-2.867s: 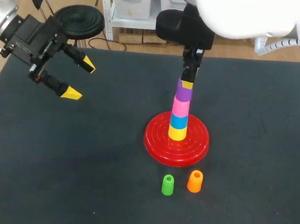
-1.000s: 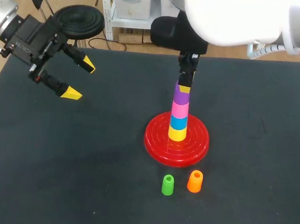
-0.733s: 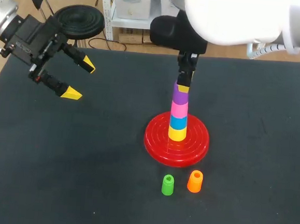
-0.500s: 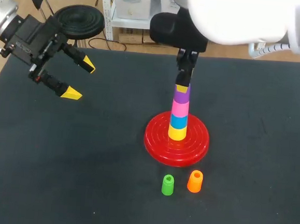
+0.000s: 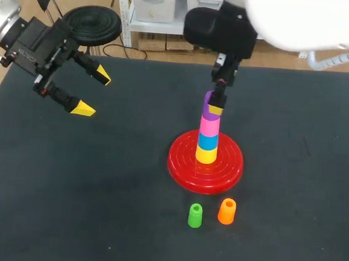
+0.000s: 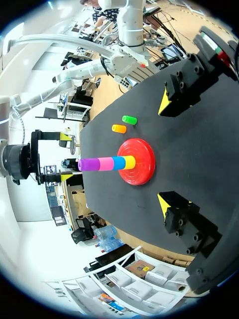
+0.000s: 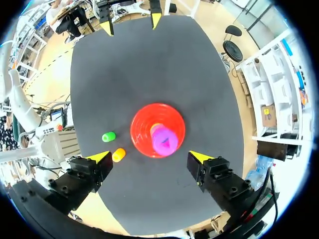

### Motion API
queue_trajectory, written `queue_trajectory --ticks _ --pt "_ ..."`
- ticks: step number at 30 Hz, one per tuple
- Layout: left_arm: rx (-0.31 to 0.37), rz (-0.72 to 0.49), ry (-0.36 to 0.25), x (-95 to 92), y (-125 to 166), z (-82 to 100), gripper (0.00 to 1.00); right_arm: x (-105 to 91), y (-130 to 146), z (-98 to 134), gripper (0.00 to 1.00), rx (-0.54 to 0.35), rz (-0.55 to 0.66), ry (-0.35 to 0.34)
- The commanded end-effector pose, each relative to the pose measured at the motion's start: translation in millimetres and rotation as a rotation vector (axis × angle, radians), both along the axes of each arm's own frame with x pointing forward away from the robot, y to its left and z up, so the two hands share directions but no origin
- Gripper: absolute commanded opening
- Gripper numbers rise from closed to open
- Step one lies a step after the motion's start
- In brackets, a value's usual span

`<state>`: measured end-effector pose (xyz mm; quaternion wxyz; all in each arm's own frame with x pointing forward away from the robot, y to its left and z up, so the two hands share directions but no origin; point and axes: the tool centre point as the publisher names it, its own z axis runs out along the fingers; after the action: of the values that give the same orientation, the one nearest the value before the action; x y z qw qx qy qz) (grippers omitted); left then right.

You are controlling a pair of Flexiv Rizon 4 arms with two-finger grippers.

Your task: Pick up and stack the cylinders on the red base in this order: pink,purple,orange,green

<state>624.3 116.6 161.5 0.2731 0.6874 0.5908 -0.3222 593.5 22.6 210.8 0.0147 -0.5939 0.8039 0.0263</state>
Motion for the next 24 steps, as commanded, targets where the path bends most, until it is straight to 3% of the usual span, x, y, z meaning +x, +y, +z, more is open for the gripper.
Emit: queue_trajectory --ticks 1,12,18,21,24 --pt "-0.001 0.001 -0.003 -0.8 0.3 -0.7 1.00 -32.0 -17.0 -6.2 1.00 -0.009 -0.020 -0.087" --pt "-0.001 0.001 -0.003 -0.8 0.3 -0.7 1.00 -79.9 -24.1 -23.0 1.00 0.039 -0.077 -0.143" --pt "-0.001 0.001 -0.003 -0.8 0.3 -0.7 1.00 -92.9 -23.0 -57.9 1.00 0.084 -0.103 -0.076" --pt "-0.001 0.001 -0.003 -0.8 0.3 -0.7 1.00 -95.6 -22.8 -71.1 1.00 0.079 -0.112 -0.054" --pt "-0.001 0.001 -0.003 -0.8 0.3 -0.7 1.00 -98.7 -20.9 -84.3 1.00 -0.016 -0.119 -0.093"
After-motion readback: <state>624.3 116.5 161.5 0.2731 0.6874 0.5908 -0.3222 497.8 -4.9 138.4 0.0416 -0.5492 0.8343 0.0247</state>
